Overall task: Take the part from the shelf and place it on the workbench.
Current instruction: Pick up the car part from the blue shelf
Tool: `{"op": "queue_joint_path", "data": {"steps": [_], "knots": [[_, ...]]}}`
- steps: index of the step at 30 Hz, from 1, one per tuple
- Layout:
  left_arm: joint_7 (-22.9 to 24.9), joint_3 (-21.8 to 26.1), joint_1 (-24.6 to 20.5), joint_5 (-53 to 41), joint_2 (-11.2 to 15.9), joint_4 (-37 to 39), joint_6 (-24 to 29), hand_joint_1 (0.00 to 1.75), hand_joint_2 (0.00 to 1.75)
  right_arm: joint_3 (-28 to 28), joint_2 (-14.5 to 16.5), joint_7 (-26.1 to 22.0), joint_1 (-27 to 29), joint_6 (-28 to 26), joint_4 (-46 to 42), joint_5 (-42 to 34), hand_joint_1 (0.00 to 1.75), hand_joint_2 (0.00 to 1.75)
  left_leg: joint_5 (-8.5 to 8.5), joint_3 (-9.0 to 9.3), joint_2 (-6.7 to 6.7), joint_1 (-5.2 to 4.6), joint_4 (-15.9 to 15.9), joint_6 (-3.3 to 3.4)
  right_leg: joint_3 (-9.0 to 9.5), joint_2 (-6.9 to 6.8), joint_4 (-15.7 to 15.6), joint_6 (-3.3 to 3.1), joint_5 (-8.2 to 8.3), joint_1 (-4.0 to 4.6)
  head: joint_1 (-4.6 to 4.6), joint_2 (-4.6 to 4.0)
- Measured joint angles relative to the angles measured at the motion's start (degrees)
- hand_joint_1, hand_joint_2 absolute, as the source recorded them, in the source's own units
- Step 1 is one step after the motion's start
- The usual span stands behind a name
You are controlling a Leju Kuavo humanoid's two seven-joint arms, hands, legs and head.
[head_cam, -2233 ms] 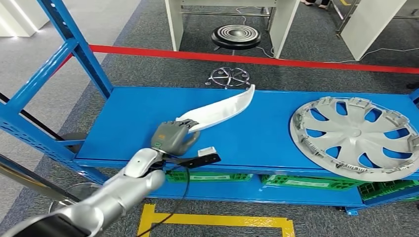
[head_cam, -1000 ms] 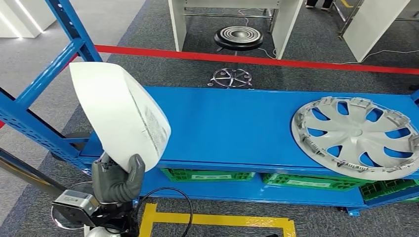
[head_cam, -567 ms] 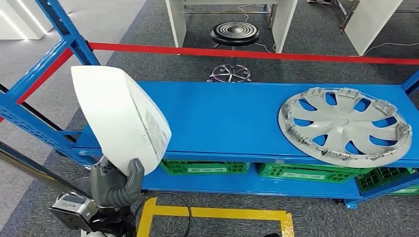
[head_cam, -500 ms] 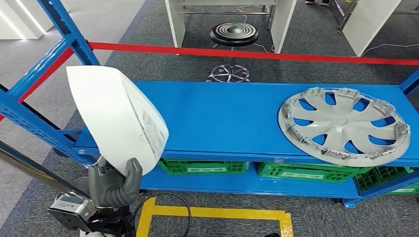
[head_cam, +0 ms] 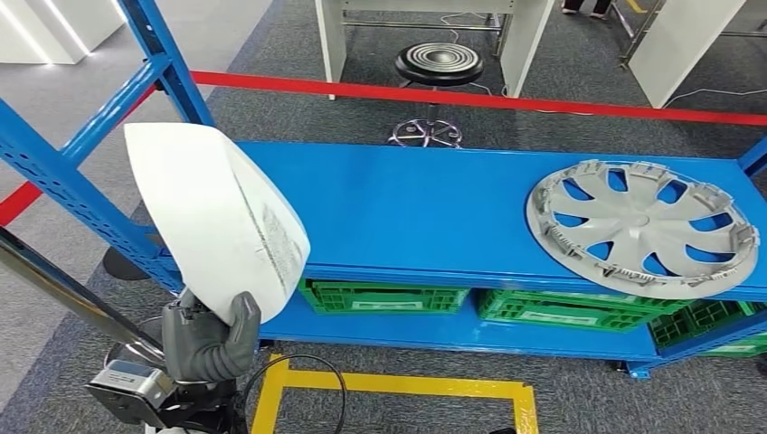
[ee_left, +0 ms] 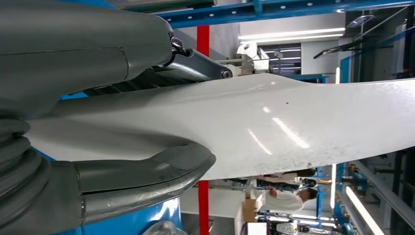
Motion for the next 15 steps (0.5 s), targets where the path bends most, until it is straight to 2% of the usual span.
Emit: {"op": "queue_joint_path", "data": {"steps": [1, 2, 4, 6, 7, 9, 10, 11, 12, 13, 14, 15], "knots": [[0.0, 0.0, 0.0, 0.0, 0.0, 0.0, -0.2, 1.75, 1.75, 0.0, 0.0, 0.1, -0.1, 0.3, 0.0, 0.0, 0.00, 0.00, -0.01, -0.20, -0.01, -0.11, 0.2, -0.26, 1.32, 0.01, -2.5, -0.28, 0.49, 0.05, -0.03, 0.00], [0.0, 0.0, 0.0, 0.0, 0.0, 0.0, -0.4, 1.75, 1.75, 0.0, 0.1, 0.1, -0.1, 0.9, 0.0, 0.1, 0.00, 0.00, 0.00, -0.43, -0.02, -0.21, 0.4, -0.50, 1.87, 0.05, -3.6, -0.54, 0.34, 0.12, -0.04, 0.00], [0.0, -0.1, 0.0, 0.0, 0.0, -0.1, -0.5, 1.75, 1.75, 0.0, 0.1, 0.1, -0.1, 2.3, 0.0, 0.3, 0.00, 0.00, 0.04, -0.73, -0.02, -0.29, 0.6, -0.93, 1.85, 0.08, -3.8, -1.10, 0.27, 0.12, -0.06, 0.00], [0.0, -0.2, -0.1, -0.1, 0.0, -0.1, -0.5, 1.75, 1.75, 0.0, -0.1, 0.0, 0.0, 3.3, 0.0, 0.4, 0.00, 0.00, -1.13, -1.27, -0.05, -0.23, 1.9, -1.46, 1.91, 0.02, -4.1, -1.70, 0.41, -0.11, -0.16, 0.00], [0.0, -0.2, -0.1, 0.0, 0.0, -0.1, -0.5, 1.75, 1.75, 0.0, -0.1, 0.0, 0.0, 3.5, 0.0, 0.5, 0.00, 0.00, -2.58, -2.24, -0.07, -0.13, 4.2, -1.80, 1.94, -0.02, -4.2, -1.99, 0.51, -0.24, -0.27, 0.00], [0.0, -0.2, -0.2, 0.0, 0.0, -0.1, -0.5, 1.75, 1.75, 0.0, -0.1, 0.0, -0.1, 3.7, 0.0, 0.6, 0.00, 0.00, -6.29, -5.58, -0.09, 0.17, 11.7, -2.36, 1.87, -0.07, -4.2, -2.30, 0.52, -0.26, -0.49, 0.00], [0.0, -0.2, -0.1, 0.1, 0.0, -0.1, -0.5, 1.75, 1.75, 0.0, -0.2, 0.1, 0.0, 3.7, 0.0, 0.6, 0.00, 0.00, -7.51, -7.22, -0.09, 0.32, 15.2, -2.55, 1.85, -0.08, -4.2, -2.33, 0.51, -0.25, -0.48, 0.00], [0.0, -0.2, -0.1, 0.3, 0.1, -0.1, -0.6, 1.75, 1.75, 0.0, -0.2, 0.2, 0.0, 3.8, 0.0, 0.7, 0.00, 0.00, -7.61, -8.14, -0.09, 0.45, 17.0, -2.65, 1.85, -0.07, -4.2, -2.35, 0.50, -0.25, -0.48, 0.00], [0.0, -0.2, -0.1, 0.4, 0.1, -0.1, -0.7, 1.75, 1.75, 0.0, -0.2, 0.3, 0.0, 3.8, 0.0, 0.7, 0.00, 0.00, -6.55, -8.08, -0.09, 0.57, 16.7, -2.68, 1.90, -0.04, -4.1, -2.34, 0.50, -0.25, -0.49, 0.00], [0.0, -0.2, -0.1, 0.5, 0.1, -0.1, -0.8, 1.75, 1.75, 0.0, -0.3, 0.5, 0.0, 3.9, 0.0, 0.8, 0.00, 0.00, -4.51, -7.04, -0.09, 0.69, 14.2, -2.64, 2.01, 0.03, -4.1, -2.31, 0.48, -0.26, -0.49, 0.00], [0.0, -0.2, -0.1, 0.6, 0.1, -0.1, -1.0, 1.75, 1.75, 0.0, -0.3, 0.5, 0.0, 3.9, 0.0, 0.9, 0.00, 0.00, -2.11, -5.35, -0.09, 0.79, 10.1, -2.53, 2.11, 0.09, -4.1, -2.24, 0.44, -0.26, -0.49, 0.00], [0.0, -0.2, -0.2, 0.7, 0.1, -0.1, -1.2, 1.75, 1.75, 0.0, -0.3, 0.6, 0.0, 4.0, 0.0, 0.9, 0.00, 0.00, -0.43, -3.75, -0.09, 0.78, 6.4, -2.43, 2.14, 0.15, -4.1, -2.09, 0.40, -0.16, -0.48, 0.00]]}}
